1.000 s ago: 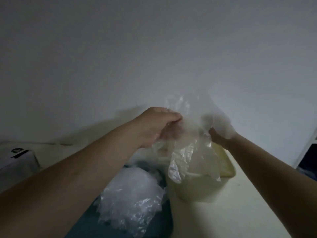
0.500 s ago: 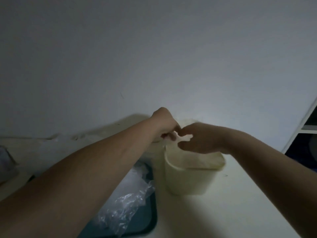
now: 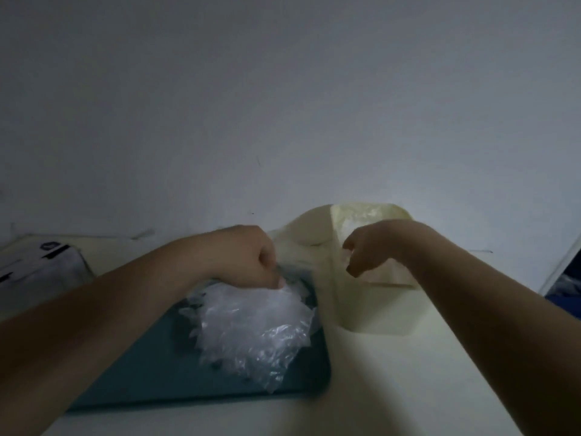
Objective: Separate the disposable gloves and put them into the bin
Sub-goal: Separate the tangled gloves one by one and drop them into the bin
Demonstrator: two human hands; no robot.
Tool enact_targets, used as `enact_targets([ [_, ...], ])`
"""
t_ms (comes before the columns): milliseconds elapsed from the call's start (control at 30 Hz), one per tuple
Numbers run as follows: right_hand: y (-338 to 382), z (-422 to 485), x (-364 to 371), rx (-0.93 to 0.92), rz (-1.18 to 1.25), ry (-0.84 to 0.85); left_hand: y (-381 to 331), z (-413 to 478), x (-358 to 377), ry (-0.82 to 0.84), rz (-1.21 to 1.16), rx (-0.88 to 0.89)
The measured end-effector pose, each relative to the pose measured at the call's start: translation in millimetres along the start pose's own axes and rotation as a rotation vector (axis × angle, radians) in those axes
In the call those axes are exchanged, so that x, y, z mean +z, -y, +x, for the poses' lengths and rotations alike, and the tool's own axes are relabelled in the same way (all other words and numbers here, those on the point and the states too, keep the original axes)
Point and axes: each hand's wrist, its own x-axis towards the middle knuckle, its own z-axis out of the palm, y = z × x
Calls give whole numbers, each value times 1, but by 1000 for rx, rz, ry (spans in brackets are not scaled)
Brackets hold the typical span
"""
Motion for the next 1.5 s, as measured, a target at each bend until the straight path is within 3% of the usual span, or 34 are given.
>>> enact_targets([
  [100,14,-28,-21,-2,26,-104,29,-13,26,59,71,-28],
  [267,60,-37,-12,-41,96,-591,60,-10,54,-180,-181,1],
  [333,77,-30,0,-170,253,-679,64,-13,50,-202,-328,-18],
  [400,90,-20,15,-327,473,-635,67,-18,46,-214,-450,-44],
  [500,100,-5,33,-409,665,-580,73,-26,35,-282,-574,-95],
  [667,102,14,43,-497,971,-538,75,-31,9,-655,-645,-118],
  [733,104,17,43,-518,1003,-589,72,-32,-1,-700,-726,-86],
  [933,100,25,42,-637,1314,-623,56,-34,-3,-546,-948,3],
  [1000,101,23,42,-685,1428,-657,53,-32,-2,-463,-1106,28],
  [1100,98,21,41,-617,1580,-689,54,-31,-3,-379,-1390,53],
  [1267,96,15,37,-515,1698,-529,51,-28,5,-403,-1265,26],
  [1400,86,13,35,-462,1649,-457,53,-32,-3,-397,-1470,39],
  [1500,72,13,31,-505,1690,-477,59,-40,-4,-295,-1467,72],
])
